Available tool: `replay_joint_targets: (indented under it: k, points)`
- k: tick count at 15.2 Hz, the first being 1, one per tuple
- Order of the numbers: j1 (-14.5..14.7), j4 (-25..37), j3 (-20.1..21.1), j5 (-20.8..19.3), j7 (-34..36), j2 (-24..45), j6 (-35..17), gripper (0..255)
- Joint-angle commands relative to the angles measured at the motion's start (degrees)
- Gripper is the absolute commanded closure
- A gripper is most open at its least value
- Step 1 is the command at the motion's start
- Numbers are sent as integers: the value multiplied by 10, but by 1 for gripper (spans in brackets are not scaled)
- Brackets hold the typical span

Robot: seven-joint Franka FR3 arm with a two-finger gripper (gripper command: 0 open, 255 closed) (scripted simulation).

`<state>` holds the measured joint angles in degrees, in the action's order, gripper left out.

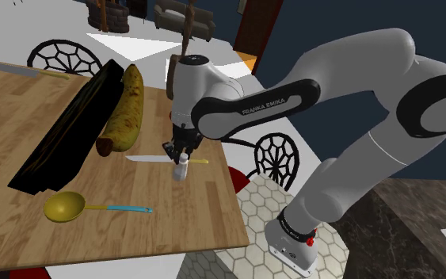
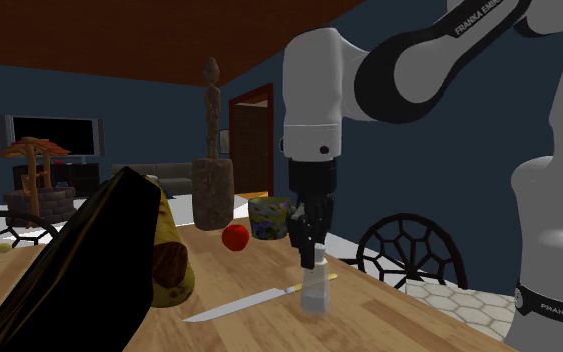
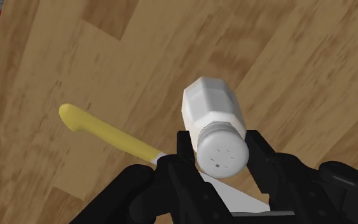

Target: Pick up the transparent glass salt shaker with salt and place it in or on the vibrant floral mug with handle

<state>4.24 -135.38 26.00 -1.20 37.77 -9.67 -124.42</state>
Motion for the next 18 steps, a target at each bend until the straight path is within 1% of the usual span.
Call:
replay_joint_targets:
  k: [1,18]
  points:
    - [1,8,-2,5,-5,-10,17,255]
    - [3,97,-17,24,-30,-59,151,255]
